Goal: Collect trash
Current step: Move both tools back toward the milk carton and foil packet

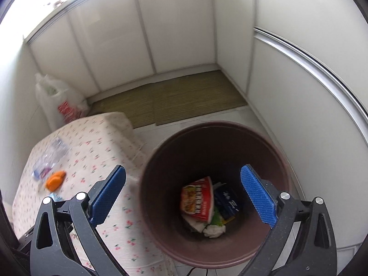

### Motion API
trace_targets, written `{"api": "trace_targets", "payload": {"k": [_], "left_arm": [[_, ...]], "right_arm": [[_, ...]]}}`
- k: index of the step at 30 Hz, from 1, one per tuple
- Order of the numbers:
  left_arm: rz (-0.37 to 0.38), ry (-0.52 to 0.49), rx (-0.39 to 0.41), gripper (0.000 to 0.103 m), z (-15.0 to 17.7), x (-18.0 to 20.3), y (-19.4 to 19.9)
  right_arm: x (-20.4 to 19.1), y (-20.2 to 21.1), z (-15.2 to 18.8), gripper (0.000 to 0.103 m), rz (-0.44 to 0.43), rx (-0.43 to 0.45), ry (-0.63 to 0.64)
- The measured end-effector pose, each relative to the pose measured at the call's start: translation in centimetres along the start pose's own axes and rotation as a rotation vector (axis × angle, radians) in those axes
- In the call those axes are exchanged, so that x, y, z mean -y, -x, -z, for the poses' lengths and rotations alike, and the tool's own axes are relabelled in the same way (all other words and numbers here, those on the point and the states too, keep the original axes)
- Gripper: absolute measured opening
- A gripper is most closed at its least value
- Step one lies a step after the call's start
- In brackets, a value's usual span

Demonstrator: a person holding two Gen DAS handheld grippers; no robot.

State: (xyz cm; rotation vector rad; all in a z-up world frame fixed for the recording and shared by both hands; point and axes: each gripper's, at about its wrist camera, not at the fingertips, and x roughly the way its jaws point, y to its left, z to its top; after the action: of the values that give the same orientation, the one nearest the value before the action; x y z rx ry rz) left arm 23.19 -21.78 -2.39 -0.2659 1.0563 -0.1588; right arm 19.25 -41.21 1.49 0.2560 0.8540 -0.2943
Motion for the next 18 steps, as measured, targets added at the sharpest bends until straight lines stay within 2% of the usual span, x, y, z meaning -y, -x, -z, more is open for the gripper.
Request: {"api": "trace_targets", "payload": {"k": [17, 18], "left_arm": [[-0.128, 0.165, 0.015, 0.059, -0.4, -10.3, 1.2], [-0.136, 0.17, 0.017, 0.063, -0.4, -10.7, 1.1]], "right_arm": [[-10.1, -1.4, 1.6, 0.096, -0.051, -0.023, 0.217], [-10.8, -1.5, 1.8, 0.096, -0.053, -0.025, 0.233]]}}
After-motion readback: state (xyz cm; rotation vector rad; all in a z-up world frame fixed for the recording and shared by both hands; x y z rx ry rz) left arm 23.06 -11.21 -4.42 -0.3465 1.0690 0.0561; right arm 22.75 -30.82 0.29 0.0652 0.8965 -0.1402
